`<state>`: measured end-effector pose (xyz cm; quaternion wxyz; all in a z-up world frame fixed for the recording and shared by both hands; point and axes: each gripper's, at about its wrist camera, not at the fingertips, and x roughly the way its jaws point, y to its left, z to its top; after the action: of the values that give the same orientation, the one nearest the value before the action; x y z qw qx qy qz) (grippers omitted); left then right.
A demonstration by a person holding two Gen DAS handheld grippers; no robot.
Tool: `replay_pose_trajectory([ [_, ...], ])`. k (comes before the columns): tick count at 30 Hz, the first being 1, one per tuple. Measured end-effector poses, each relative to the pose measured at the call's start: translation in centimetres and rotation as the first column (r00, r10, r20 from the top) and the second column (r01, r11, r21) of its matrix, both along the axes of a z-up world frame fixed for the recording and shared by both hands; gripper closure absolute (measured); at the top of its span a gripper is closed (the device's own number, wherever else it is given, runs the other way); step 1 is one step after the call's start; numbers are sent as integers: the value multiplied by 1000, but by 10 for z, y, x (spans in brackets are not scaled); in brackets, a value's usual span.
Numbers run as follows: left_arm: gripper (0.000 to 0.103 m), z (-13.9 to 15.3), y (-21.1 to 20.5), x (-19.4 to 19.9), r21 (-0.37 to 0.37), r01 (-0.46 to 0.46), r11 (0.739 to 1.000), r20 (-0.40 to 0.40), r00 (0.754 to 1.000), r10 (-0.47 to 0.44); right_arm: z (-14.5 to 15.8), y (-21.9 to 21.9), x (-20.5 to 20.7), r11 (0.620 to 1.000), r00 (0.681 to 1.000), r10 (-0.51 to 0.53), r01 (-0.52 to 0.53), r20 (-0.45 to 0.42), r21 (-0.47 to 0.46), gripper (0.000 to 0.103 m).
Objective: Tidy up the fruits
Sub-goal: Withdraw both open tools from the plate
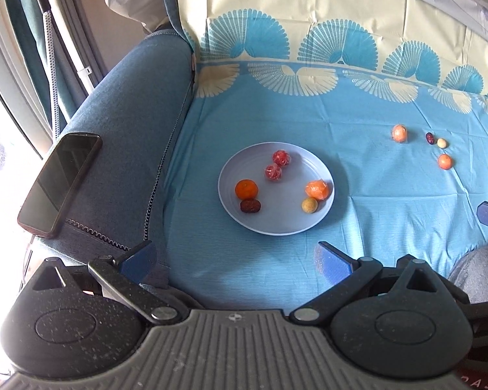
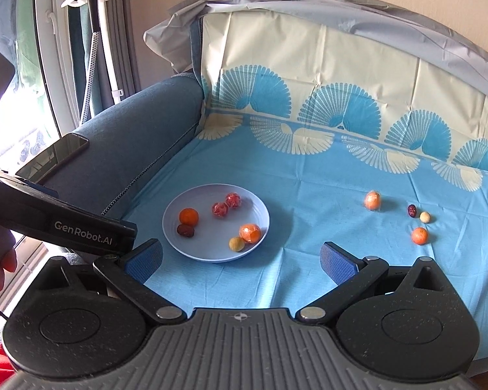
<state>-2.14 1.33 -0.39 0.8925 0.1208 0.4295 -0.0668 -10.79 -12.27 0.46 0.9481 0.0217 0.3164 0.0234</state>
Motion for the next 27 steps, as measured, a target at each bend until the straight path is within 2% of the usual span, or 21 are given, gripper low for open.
replay_pose_trajectory([
  [17,0,0,2,10,5,-8,1000,-20,1000,8,-2,-3,5,1000,1000,-10,10,-4,6,1],
  [22,0,0,-4,15,17,-4,1000,-34,999,5,-6,-16,10,998,998,-57,57,-8,36,1],
  [27,0,0,-20,24,48,18,999,-33,999,-16,-16,-43,15,987,989,-150,150,1,52,1],
])
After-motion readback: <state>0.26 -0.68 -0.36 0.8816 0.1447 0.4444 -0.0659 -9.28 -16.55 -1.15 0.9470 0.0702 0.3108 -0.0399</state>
